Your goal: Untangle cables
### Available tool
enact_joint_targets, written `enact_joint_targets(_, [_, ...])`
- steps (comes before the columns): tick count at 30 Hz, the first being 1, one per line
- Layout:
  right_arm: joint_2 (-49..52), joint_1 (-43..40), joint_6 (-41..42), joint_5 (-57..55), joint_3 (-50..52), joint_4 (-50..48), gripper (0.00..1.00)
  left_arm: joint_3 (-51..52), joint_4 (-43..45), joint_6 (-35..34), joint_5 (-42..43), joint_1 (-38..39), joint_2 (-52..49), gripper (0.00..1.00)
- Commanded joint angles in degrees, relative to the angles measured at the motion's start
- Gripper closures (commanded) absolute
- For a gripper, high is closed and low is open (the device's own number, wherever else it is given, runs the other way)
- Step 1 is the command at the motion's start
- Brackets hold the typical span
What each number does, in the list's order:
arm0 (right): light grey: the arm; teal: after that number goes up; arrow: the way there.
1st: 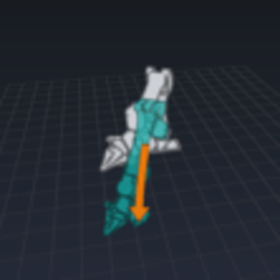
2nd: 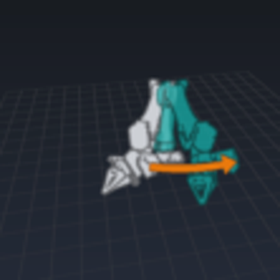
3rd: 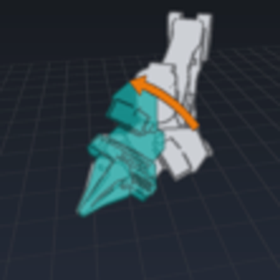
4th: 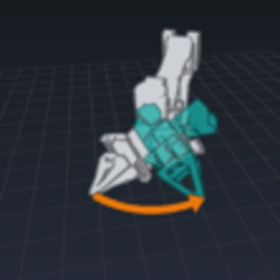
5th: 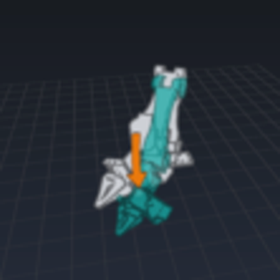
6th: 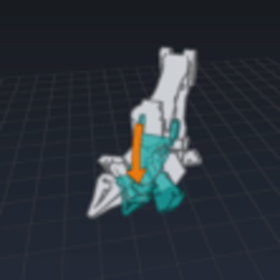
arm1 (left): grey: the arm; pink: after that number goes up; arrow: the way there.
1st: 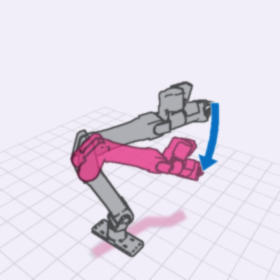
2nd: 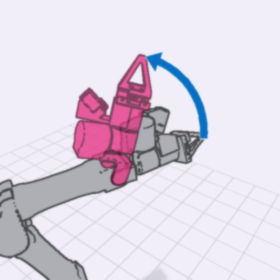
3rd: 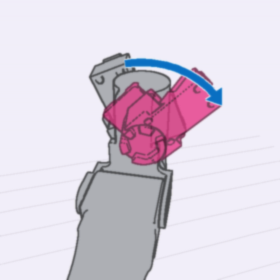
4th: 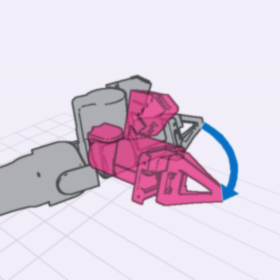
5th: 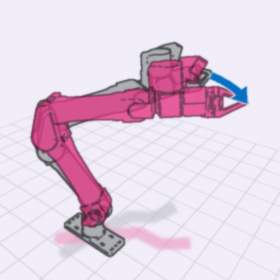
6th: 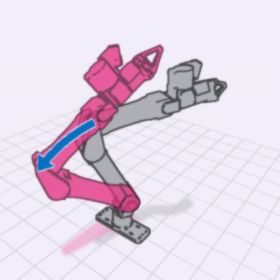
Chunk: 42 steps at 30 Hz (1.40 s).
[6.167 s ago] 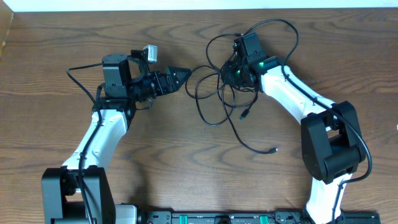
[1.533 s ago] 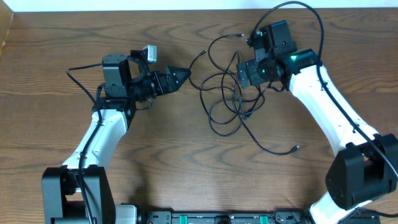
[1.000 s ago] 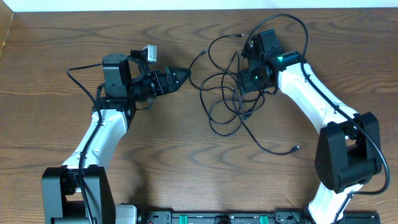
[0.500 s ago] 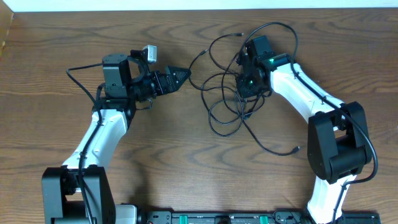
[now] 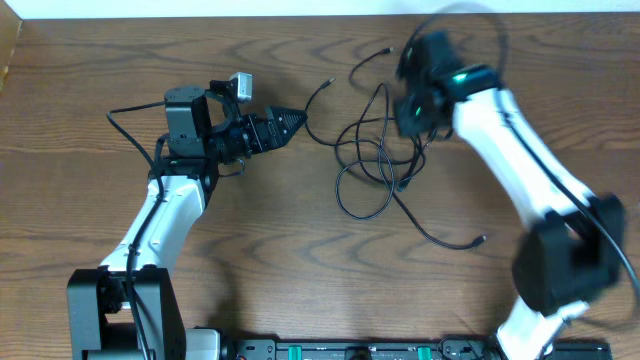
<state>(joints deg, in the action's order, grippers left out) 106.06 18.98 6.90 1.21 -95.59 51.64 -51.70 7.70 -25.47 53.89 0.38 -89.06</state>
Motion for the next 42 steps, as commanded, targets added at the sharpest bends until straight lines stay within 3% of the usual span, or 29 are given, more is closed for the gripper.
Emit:
enact_joint_targets(1, [-10.43,-0.26,0.74,-6.4,-6.16,-0.81,0.99,0.22,0.04,0.37,0.44,-0.11,-0.33,0.01])
enact_joint_targets(14, [-27.87,-0.31,-0.28,-10.32,-8.39,-9.03,0.99,0.22,0.04,0.37,0.44,-0.11,-0.33,0.01])
enact_joint_targets(26, [-32.61,-0.31,-0.31,-10.34,-8.61,-12.37,0.99,0.22,0.04,0.37,0.44,-0.11,-0.33,0.02])
enact_joint_targets(37, [-34.49,-2.29,1.46,-6.43,-10.58,-21.75,0.99,0.22,0.07,0.37,0.15,-0.11,-0.33,0.02])
enact_joint_targets(42, [-34.42,-2.29,2.8,-2.62,-11.23,-24.15,0.99,0.22,0.07,0.37,-7.82,-0.11,-0.33,0.01])
